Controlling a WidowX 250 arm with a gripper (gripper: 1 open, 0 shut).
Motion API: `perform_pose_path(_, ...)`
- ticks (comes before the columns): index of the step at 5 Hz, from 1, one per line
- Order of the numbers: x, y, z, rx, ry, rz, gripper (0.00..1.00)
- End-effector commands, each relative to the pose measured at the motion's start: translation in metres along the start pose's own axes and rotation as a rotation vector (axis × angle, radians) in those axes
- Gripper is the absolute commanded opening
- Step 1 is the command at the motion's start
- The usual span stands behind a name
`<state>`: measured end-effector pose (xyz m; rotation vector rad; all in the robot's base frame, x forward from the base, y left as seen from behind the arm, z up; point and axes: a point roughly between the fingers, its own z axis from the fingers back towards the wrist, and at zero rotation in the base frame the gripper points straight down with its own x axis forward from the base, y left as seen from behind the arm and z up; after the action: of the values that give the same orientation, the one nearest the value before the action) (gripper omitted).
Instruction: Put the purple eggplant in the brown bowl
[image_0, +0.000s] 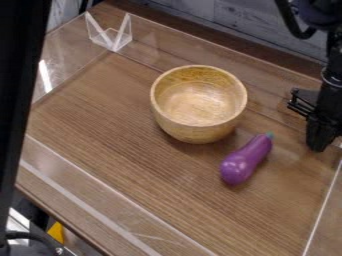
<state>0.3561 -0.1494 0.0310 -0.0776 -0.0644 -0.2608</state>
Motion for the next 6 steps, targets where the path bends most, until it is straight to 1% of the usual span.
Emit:
perform_pose_path(1,0.007,0.007,0.030,-0.012,-0.064,-0.039,0.00)
perform_pose_path(2,0.003,0.013,0.030,-0.005,-0.049,-0.012,1.00)
perform_pose_path(3,0.000,0.021,0.034,0.001,-0.035,0.017,0.00)
perform_pose_path(4,-0.003,0.027,0.032,0.006,-0.026,0.046,0.00)
perform_pose_path(6,-0.001,0.033,0.026,-0.001,0.003,0.024,0.00)
